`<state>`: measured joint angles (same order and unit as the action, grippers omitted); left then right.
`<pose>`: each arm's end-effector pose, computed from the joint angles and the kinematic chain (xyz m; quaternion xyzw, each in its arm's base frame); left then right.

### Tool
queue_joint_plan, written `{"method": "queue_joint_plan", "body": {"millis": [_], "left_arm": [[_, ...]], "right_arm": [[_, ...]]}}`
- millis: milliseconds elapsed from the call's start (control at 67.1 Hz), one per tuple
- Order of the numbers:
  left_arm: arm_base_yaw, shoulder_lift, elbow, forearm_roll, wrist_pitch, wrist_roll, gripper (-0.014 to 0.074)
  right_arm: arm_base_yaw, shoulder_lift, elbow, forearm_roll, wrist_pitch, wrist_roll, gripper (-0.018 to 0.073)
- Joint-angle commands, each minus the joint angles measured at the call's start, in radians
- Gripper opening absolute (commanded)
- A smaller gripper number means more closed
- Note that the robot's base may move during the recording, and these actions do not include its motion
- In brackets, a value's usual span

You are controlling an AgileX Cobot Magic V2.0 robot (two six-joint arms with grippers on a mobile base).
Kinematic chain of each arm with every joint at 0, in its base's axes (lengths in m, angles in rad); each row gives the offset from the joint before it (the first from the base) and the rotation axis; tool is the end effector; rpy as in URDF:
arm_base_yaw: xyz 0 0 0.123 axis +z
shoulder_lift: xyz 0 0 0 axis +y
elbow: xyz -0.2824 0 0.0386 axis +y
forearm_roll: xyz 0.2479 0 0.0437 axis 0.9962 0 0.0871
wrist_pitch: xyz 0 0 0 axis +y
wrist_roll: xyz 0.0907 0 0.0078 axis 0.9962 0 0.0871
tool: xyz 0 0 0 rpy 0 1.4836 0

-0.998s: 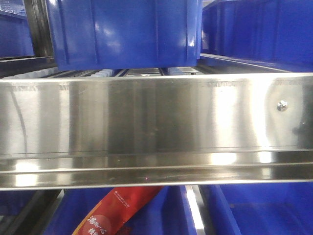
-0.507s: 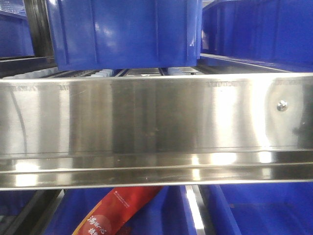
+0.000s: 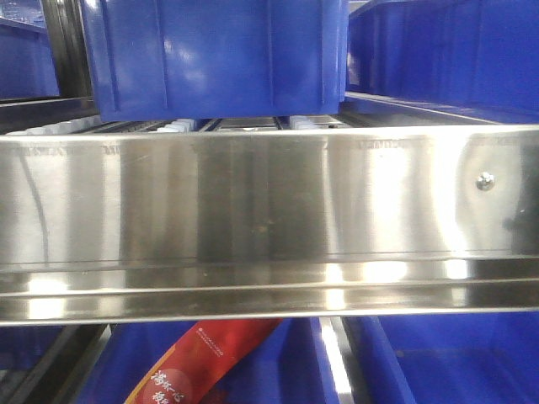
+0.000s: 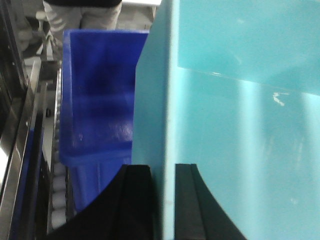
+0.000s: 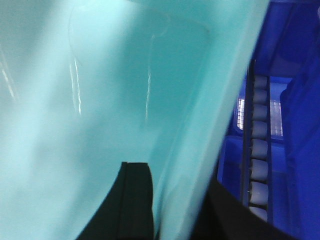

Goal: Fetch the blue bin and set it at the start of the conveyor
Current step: 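Lift the teal bin with both grippers and pull it off the shelf, then hold the teal bin with both grippers while the base backs away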

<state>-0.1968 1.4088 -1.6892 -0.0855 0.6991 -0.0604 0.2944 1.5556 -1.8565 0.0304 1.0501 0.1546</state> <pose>0.2978 -0.0645 0.4890 0.0448 0.8122 -0.1155 0.5701 0.3149 0.0980 0.4651 -0.0617 0.8963 0.1125 0.4245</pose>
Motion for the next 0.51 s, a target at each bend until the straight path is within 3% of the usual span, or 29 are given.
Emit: {"method": "queue_joint_plan", "body": {"millis": [0, 492], "left_arm": [[-0.001, -0.015, -0.014, -0.034, -0.099, -0.020, -0.0111], [-0.001, -0.013, -0.014, -0.033, -0.099, -0.020, -0.0111]], "right_arm": [[-0.006, -0.006, -0.006, -0.016, -0.012, -0.021, -0.0151], [-0.006, -0.002, -0.006, -0.016, -0.081, -0.021, -0.0151]]}}
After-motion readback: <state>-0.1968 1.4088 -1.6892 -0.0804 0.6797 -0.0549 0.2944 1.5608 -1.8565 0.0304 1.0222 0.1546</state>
